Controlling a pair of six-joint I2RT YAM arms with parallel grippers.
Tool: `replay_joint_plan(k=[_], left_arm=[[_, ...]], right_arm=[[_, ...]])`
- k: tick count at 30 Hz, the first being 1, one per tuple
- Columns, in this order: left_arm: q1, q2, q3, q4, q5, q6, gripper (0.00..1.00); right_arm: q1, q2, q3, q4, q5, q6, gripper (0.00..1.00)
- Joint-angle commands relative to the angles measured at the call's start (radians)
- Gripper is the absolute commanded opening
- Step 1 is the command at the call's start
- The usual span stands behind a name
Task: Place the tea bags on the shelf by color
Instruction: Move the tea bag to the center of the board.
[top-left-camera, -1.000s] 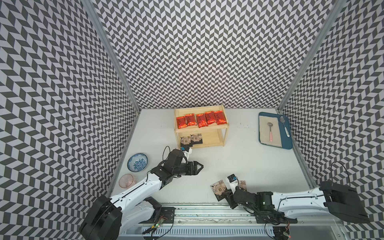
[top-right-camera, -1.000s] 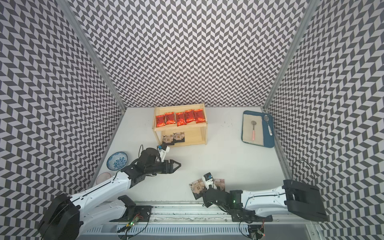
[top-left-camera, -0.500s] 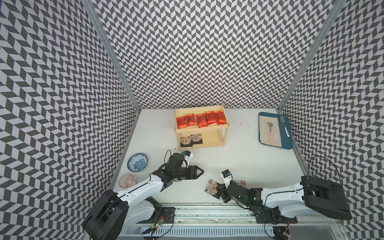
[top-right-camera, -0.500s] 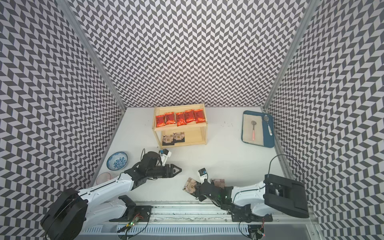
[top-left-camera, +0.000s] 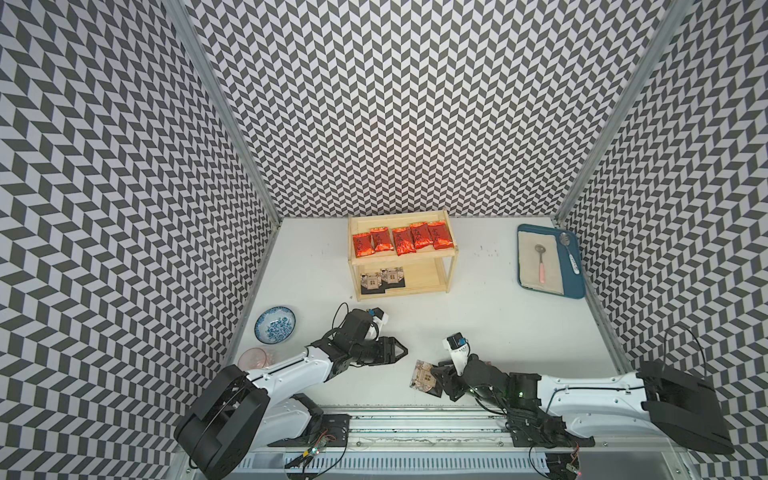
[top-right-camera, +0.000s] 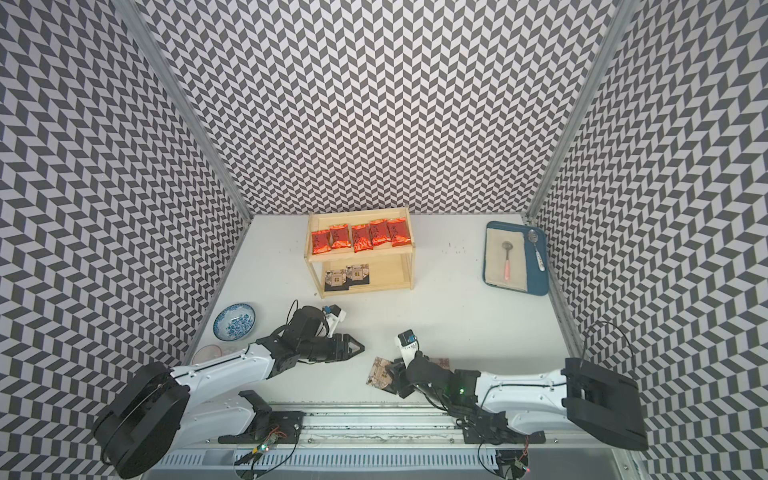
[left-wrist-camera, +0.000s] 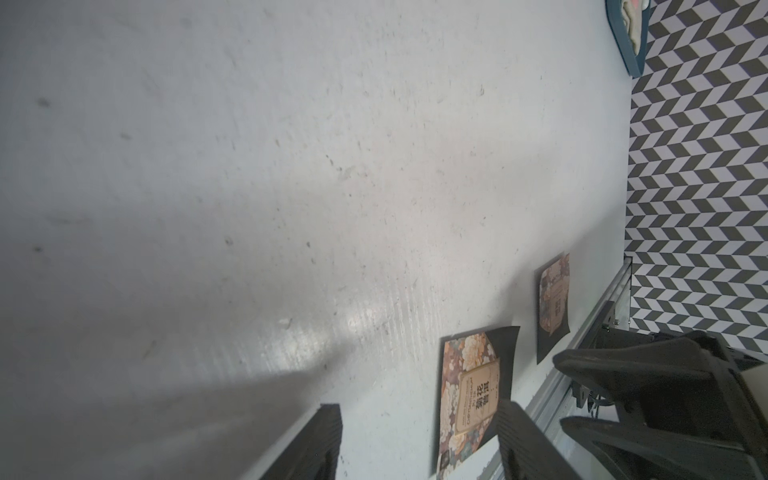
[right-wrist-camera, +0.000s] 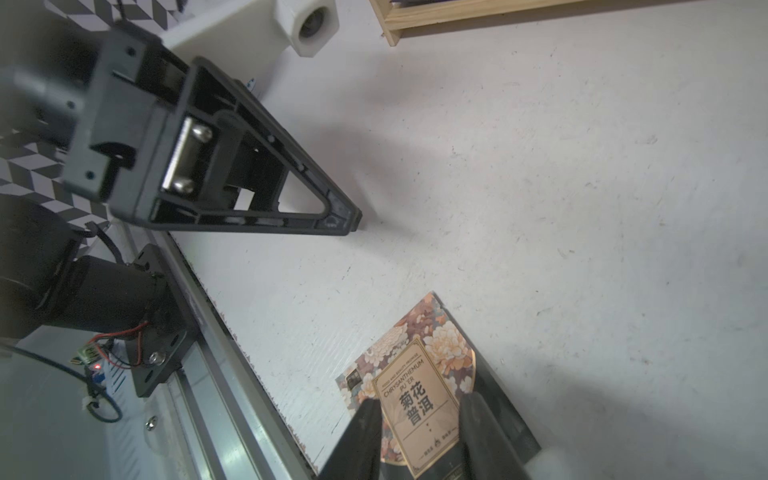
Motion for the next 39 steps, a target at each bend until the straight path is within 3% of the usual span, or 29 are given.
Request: replay_joint_plan(k=[1, 9, 18, 33, 39], left_arm=[[0.011, -0.024, 0.027, -0.034, -0.029, 0.0, 0.65], [0.036, -0.035, 0.026, -0.044, -0.026, 0.004, 0.65], [0.044, -0.044, 0.03, -0.042, -0.017, 0.008, 0.65], [0.056, -0.125, 0.053, -0.081, 0.0, 0.012, 0.65], [0.025, -0.171, 0.033, -0.135, 0.016, -0.014, 0.64]], right_arm=[[0.047, -0.022, 0.019, -0.108, 0.046, -0.012, 0.41], [0.198, -0.021, -0.01, -0.194, 0.099, 0.162, 0.4], [0.203, 0.136, 0.017, -0.078, 0.119, 0.151, 0.32], [0.013, 0.392, 0.176, 0.157, -0.069, -0.051, 0.31], [-0.08, 0.272, 0.138, 0.176, -0.208, -0.037, 0.3]])
